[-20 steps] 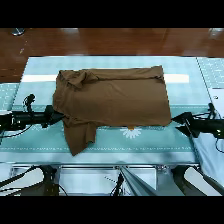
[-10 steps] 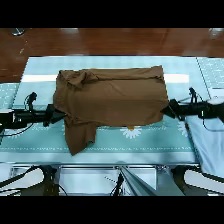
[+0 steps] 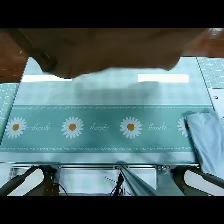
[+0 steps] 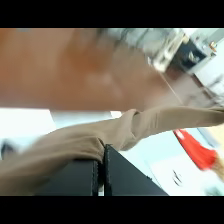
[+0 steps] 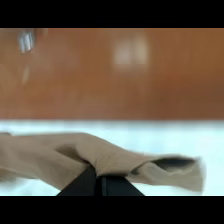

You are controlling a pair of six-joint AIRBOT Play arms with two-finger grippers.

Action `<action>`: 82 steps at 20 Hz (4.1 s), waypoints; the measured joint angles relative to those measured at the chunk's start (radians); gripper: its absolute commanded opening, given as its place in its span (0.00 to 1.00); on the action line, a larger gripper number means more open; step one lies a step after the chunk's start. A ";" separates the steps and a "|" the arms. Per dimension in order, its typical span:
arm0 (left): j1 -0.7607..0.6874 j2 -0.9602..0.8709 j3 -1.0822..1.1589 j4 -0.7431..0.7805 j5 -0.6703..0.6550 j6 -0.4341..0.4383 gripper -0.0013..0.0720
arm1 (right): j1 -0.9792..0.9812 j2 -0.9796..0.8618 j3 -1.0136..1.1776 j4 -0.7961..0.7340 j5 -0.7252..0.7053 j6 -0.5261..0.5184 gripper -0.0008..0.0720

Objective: Fold the shirts.

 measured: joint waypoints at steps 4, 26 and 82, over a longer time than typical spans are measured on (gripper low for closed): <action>0.000 0.112 0.303 0.217 -0.002 -0.113 0.05 | 0.001 0.212 0.091 -0.097 0.034 0.028 0.05; -0.003 0.529 -0.317 0.796 0.043 -0.320 0.05 | 0.002 0.576 -0.566 -0.278 0.153 0.049 0.05; 0.218 -0.067 -1.002 0.678 -0.119 -0.142 0.98 | -0.243 0.306 -1.343 0.031 -0.055 -0.141 0.86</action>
